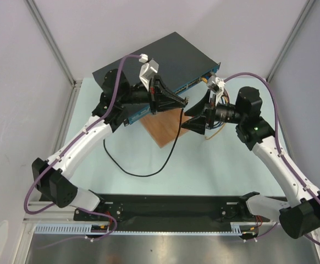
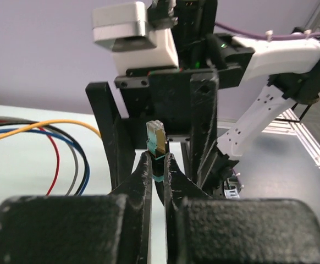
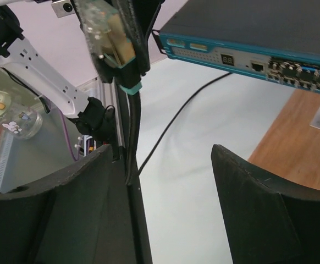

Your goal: Insert the plug into the switch port

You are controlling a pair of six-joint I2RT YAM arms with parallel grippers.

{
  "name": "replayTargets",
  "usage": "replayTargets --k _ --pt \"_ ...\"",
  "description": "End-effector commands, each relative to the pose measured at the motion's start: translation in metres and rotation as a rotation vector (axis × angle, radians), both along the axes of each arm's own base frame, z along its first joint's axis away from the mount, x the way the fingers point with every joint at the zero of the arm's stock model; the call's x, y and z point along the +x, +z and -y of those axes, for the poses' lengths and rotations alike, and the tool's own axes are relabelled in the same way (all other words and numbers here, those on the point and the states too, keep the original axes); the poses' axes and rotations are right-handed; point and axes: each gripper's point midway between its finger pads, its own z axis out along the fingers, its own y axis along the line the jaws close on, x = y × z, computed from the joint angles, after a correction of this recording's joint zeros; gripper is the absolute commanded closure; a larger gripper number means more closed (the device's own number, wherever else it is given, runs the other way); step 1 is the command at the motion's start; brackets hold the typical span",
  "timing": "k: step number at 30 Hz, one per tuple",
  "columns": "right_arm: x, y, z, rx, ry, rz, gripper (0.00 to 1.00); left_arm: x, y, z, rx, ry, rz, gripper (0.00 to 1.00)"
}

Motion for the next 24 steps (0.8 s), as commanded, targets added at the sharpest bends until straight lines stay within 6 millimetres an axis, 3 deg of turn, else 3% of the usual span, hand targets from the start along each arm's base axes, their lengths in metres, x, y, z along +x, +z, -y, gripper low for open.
replayTargets --k 1,5,8,9,11,12,13,15,17,18,20,22,23,24 --pt "0.001 0.037 -0.011 0.064 0.005 0.117 0.28 -0.023 0.039 -0.014 -0.108 -0.044 0.061 1.00" --pt "-0.001 0.047 -0.023 0.103 0.028 0.119 0.46 -0.024 0.033 -0.014 -0.119 -0.045 0.017 0.99" --pt "-0.001 0.049 -0.026 0.101 0.031 0.129 0.82 -0.024 0.036 -0.018 -0.128 -0.034 0.014 1.00" --pt "0.004 0.048 -0.025 0.091 -0.005 0.135 1.00 -0.024 0.037 -0.019 -0.128 -0.027 0.009 1.00" --pt "0.013 0.039 -0.019 0.029 -0.070 0.157 1.00 -0.015 0.034 -0.023 -0.103 0.012 -0.043 0.93" --pt "0.027 0.035 -0.014 -0.002 -0.148 0.171 1.00 -0.014 0.034 -0.026 -0.098 0.021 -0.049 0.83" --pt "0.033 0.033 -0.009 -0.038 -0.189 0.220 1.00 -0.013 0.034 -0.030 -0.092 0.027 -0.058 0.57" --pt "0.045 0.022 0.002 -0.117 -0.275 0.250 1.00 -0.010 0.030 -0.041 -0.064 0.067 -0.101 0.44" --pt "0.050 0.019 0.012 -0.192 -0.326 0.353 1.00 -0.004 0.018 -0.053 -0.025 0.110 -0.185 0.40" --pt "0.056 0.015 0.018 -0.232 -0.380 0.386 1.00 -0.010 0.018 -0.060 -0.018 0.107 -0.201 0.36" --pt "0.053 0.016 0.021 -0.301 -0.404 0.507 1.00 -0.015 0.004 -0.067 0.015 0.106 -0.275 0.29" --pt "0.045 0.008 0.015 -0.357 -0.372 0.577 1.00 -0.026 0.003 -0.072 0.027 0.106 -0.286 0.23" --pt "0.043 0.003 0.014 -0.389 -0.368 0.601 1.00 -0.029 -0.006 -0.073 0.045 0.107 -0.331 0.18" --pt "0.047 0.001 0.018 -0.444 -0.382 0.665 1.00 -0.031 -0.009 -0.074 0.049 0.108 -0.353 0.06"
